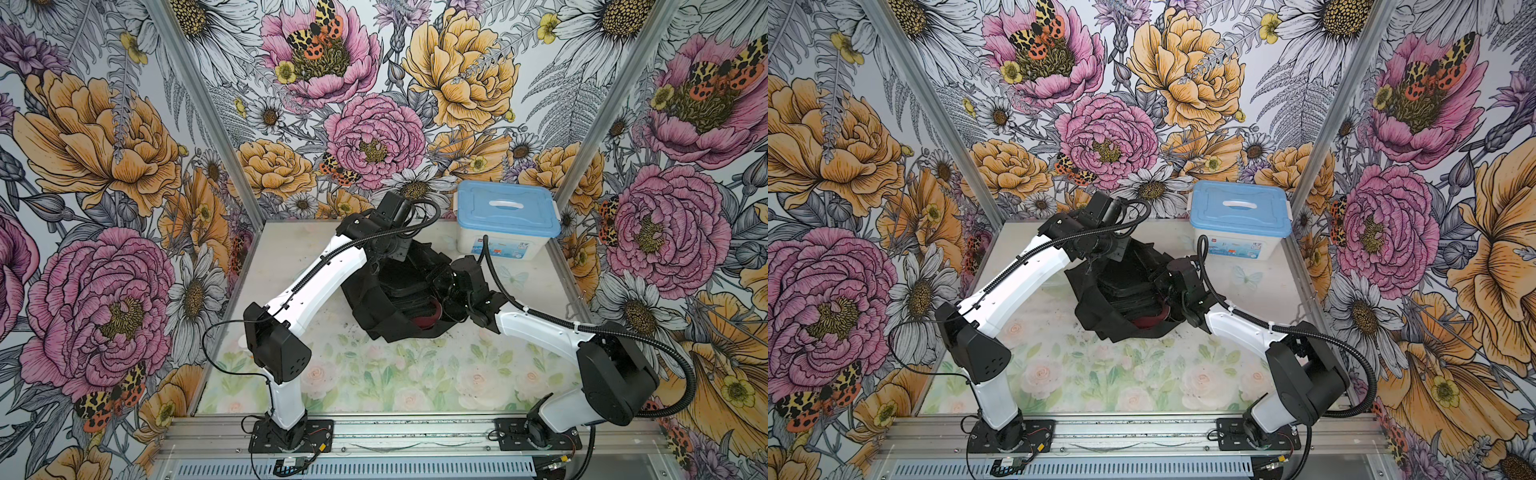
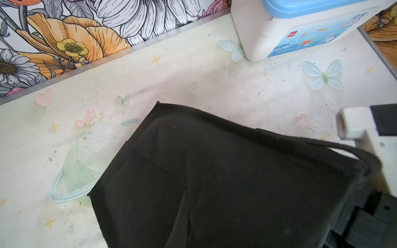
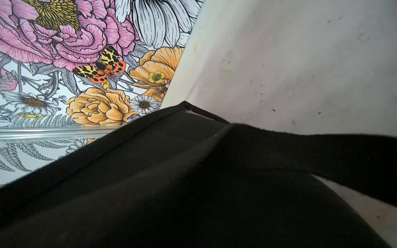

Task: Remove the ping pong set from the canvas bag
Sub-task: Pick up the ping pong set from the canvas bag.

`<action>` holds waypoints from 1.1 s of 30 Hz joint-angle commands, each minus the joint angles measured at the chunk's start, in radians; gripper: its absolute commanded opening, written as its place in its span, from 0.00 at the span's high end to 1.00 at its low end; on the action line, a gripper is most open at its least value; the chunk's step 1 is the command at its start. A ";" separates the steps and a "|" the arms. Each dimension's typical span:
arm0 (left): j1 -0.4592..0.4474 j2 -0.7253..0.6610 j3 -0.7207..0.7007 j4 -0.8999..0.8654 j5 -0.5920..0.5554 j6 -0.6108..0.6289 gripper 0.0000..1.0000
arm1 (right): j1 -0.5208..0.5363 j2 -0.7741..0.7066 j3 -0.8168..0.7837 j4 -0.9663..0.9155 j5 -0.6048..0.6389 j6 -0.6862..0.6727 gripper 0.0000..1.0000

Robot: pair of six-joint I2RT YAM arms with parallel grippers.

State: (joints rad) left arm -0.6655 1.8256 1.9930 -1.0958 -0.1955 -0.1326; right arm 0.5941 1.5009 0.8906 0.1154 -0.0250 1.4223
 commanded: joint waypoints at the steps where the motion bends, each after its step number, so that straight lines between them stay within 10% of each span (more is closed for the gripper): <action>1: -0.039 -0.026 0.032 0.120 0.063 -0.022 1.00 | 0.000 0.008 0.070 0.021 -0.029 -0.020 0.44; 18: -0.058 -0.017 0.044 0.122 0.070 -0.028 1.00 | 0.031 0.110 0.187 -0.050 -0.112 -0.095 0.54; 26: -0.052 -0.026 0.031 0.123 0.049 -0.021 1.00 | 0.032 0.076 0.186 -0.029 -0.099 -0.106 0.86; 33: -0.021 -0.054 0.007 0.123 0.022 -0.016 1.00 | 0.032 0.020 0.196 -0.007 -0.091 -0.152 0.92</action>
State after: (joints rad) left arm -0.6777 1.8355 1.9926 -1.1034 -0.2176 -0.1436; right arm 0.6037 1.5726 1.0374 -0.0021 -0.0761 1.3548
